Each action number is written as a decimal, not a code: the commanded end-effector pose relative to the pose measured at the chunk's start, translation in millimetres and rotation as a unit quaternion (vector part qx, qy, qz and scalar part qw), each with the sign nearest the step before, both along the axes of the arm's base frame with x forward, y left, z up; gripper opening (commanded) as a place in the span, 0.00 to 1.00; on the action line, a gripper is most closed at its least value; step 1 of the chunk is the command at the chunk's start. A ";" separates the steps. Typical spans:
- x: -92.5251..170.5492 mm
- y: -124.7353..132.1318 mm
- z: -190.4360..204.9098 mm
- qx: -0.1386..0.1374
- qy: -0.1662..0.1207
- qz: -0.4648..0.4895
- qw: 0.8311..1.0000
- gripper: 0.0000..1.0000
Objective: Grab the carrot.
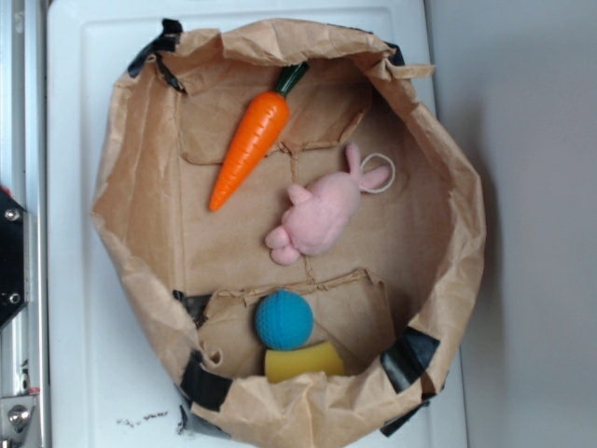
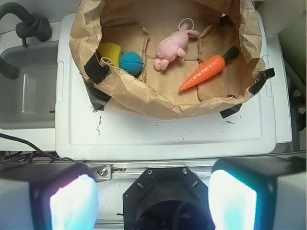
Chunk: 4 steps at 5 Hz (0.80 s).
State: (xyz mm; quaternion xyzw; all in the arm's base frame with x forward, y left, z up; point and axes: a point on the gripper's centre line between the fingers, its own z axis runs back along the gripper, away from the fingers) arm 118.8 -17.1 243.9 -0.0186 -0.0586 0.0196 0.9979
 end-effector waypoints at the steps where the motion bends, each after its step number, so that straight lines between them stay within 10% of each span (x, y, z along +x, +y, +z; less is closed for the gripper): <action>1: 0.0 0.0 0.0 0.000 0.000 0.000 1.000 1.00; 4: 146.3 34.9 -50.4 -0.004 -0.012 0.183 0.983 1.00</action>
